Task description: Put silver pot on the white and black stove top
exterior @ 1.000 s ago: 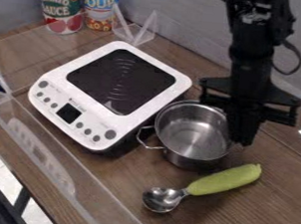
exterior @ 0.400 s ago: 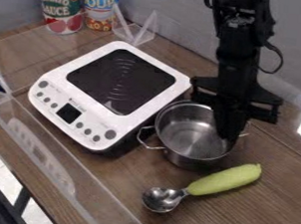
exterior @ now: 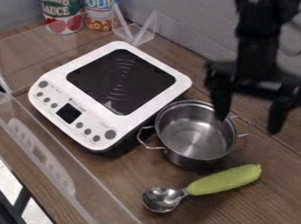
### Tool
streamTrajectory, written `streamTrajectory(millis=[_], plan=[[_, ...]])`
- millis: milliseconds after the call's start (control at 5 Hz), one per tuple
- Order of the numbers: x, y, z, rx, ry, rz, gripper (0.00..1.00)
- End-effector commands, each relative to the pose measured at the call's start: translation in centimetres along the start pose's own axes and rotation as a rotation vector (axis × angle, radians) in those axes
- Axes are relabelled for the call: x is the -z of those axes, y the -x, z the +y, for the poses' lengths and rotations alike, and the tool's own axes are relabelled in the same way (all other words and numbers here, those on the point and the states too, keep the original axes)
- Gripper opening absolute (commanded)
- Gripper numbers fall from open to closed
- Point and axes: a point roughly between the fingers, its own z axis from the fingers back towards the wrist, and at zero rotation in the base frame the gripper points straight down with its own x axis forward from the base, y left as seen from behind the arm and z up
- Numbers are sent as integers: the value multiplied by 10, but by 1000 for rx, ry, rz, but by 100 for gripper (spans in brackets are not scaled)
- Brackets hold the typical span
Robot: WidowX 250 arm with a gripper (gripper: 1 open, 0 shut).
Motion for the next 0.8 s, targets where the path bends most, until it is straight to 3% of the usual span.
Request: streamTrajectory(millis=[0,200,400,600], plan=[[-56,-10,-14,6,19,-72,100],[-81,-5,-8,26,-29,-51,100],[-77,-2,6,107,-49,-26,100],[-64,-2,18,136,-68,-10,100]])
